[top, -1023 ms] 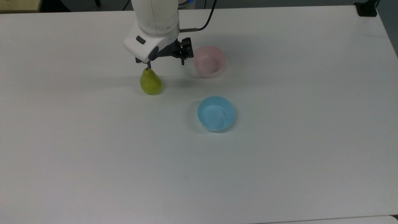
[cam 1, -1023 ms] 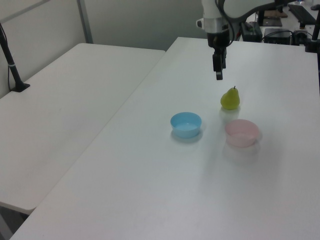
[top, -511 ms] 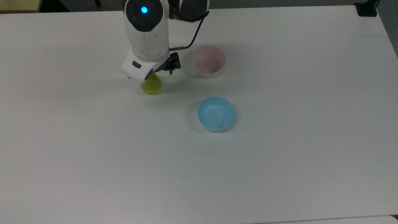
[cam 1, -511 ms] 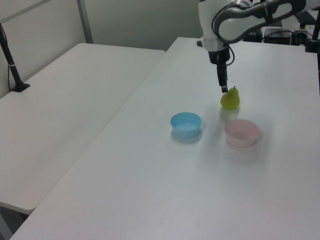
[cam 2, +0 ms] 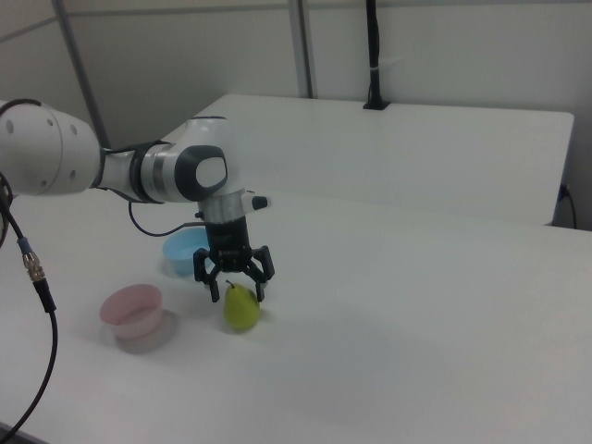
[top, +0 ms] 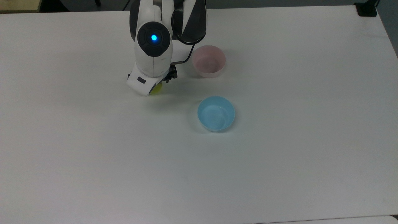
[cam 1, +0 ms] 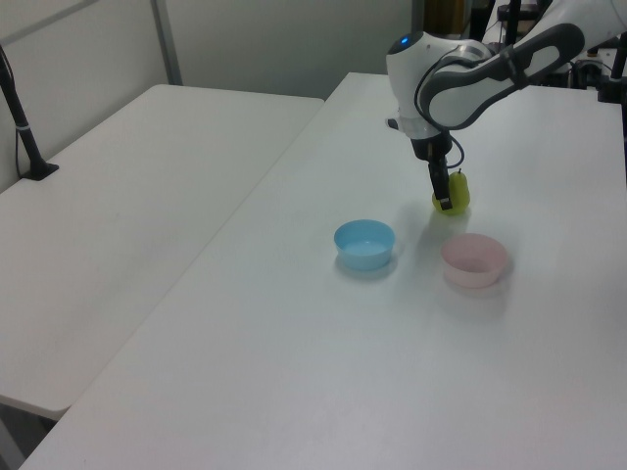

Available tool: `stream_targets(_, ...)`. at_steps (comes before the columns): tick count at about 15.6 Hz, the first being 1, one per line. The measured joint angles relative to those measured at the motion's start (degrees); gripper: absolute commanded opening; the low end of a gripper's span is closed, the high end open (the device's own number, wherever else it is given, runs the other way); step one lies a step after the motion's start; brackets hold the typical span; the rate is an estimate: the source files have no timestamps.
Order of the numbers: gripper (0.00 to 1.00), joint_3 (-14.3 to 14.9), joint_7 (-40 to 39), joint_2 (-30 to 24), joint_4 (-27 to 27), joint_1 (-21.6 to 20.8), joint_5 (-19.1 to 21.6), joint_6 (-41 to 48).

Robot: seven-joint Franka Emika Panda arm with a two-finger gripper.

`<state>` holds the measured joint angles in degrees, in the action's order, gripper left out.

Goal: Place the pear in the bowl
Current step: 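Close the gripper around the green pear, then lift the pear and carry it over the pink bowl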

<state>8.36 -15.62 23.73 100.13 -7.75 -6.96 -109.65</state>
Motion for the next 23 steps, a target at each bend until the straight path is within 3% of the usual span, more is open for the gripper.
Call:
stream_targets(1, 0.75, 0.0, 0.0, 0.2, 0.0, 0.0, 0.0, 0.0)
stream_targets(2, 0.57, 0.0, 0.0, 0.3, 0.0, 0.0, 0.0, 0.0)
stream_targets(3, 0.48, 0.0, 0.0, 0.3, 0.0, 0.0, 0.0, 0.0)
stream_targets(4, 0.47, 0.0, 0.0, 0.3, 0.0, 0.0, -0.1, 0.0)
stream_targets(10, 0.46, 0.0, -0.2, -0.9, -0.2, 0.0, -0.1, 0.2)
stream_targets(14, 0.46, 0.0, -1.9, -5.3, -0.5, -0.5, 0.0, 3.3)
stream_targets(20, 0.48, 0.0, -1.5, -9.4, -0.4, -9.1, 3.0, 10.4)
stream_targets(23, 0.55, 0.0, 0.5, -9.4, 0.2, -14.7, 3.2, 12.7)
